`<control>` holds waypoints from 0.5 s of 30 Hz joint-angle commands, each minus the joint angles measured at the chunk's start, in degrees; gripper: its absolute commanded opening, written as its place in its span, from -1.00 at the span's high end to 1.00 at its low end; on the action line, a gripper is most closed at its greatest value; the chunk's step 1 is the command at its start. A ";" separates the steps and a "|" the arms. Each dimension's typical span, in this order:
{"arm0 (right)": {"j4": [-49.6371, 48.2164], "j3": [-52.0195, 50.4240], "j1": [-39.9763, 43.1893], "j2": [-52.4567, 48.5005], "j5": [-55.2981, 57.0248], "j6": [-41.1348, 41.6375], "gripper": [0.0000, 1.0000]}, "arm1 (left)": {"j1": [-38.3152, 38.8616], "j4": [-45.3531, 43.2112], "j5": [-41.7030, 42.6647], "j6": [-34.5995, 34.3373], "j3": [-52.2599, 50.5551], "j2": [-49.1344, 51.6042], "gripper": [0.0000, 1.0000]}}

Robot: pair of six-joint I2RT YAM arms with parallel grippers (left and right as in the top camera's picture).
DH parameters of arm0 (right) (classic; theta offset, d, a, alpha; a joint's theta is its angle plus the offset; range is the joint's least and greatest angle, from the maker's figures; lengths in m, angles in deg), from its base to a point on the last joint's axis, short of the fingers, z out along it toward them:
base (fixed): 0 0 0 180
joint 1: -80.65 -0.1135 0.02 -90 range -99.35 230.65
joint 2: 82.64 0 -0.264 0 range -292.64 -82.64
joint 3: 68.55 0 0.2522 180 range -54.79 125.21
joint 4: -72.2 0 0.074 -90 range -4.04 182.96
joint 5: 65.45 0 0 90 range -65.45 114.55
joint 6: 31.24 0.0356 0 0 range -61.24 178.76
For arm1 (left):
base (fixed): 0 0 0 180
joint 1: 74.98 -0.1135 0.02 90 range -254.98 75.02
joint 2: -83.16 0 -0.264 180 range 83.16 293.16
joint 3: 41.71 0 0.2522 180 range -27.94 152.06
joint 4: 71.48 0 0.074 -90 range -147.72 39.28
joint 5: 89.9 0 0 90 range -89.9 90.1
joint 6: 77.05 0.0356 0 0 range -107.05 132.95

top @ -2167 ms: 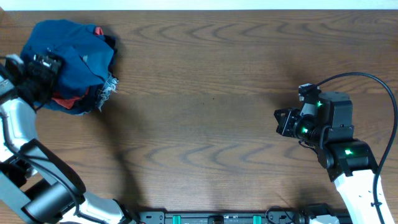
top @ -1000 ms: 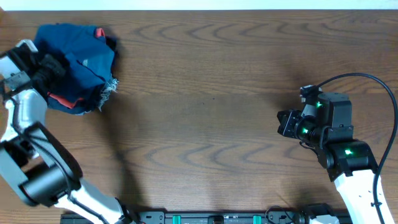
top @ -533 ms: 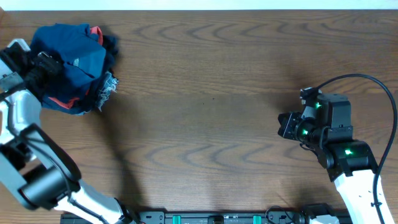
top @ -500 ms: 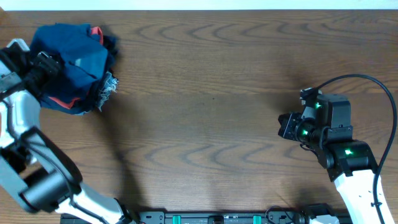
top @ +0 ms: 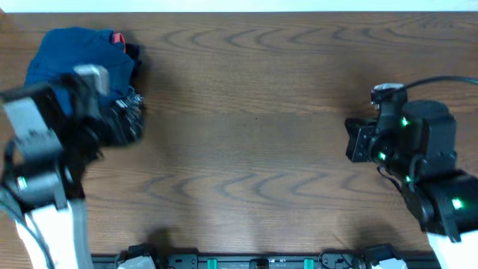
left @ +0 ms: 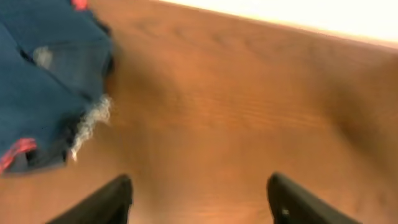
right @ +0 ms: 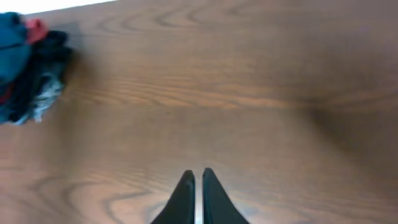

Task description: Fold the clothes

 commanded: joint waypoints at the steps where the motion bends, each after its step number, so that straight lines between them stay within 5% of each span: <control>1: 1.22 2.01 -2.78 3.56 0.79 -2.64 0.74 | 5.25 5.46 -8.96 2.93 -0.20 -4.17 -0.64; 2: 1.95 2.01 -3.52 5.09 0.81 -2.64 0.62 | 6.78 7.87 -9.92 2.93 -0.22 -5.75 -0.98; 4: 3.02 1.99 -3.78 6.80 0.81 -2.64 0.26 | 8.20 10.19 -10.23 2.93 -0.22 -7.67 -0.95; 5: 3.69 1.99 -3.78 7.56 0.81 -2.64 -0.25 | 8.55 11.06 -10.16 2.93 -0.22 -8.55 -0.96; 6: 4.20 1.99 -3.78 8.26 0.81 -2.64 -0.98 | 8.72 11.69 -10.14 2.93 -0.22 -9.31 -0.96; 15: 4.59 1.99 -3.78 9.09 0.70 -2.58 -0.98 | 8.70 9.99 -10.14 2.93 -0.22 -10.21 -0.96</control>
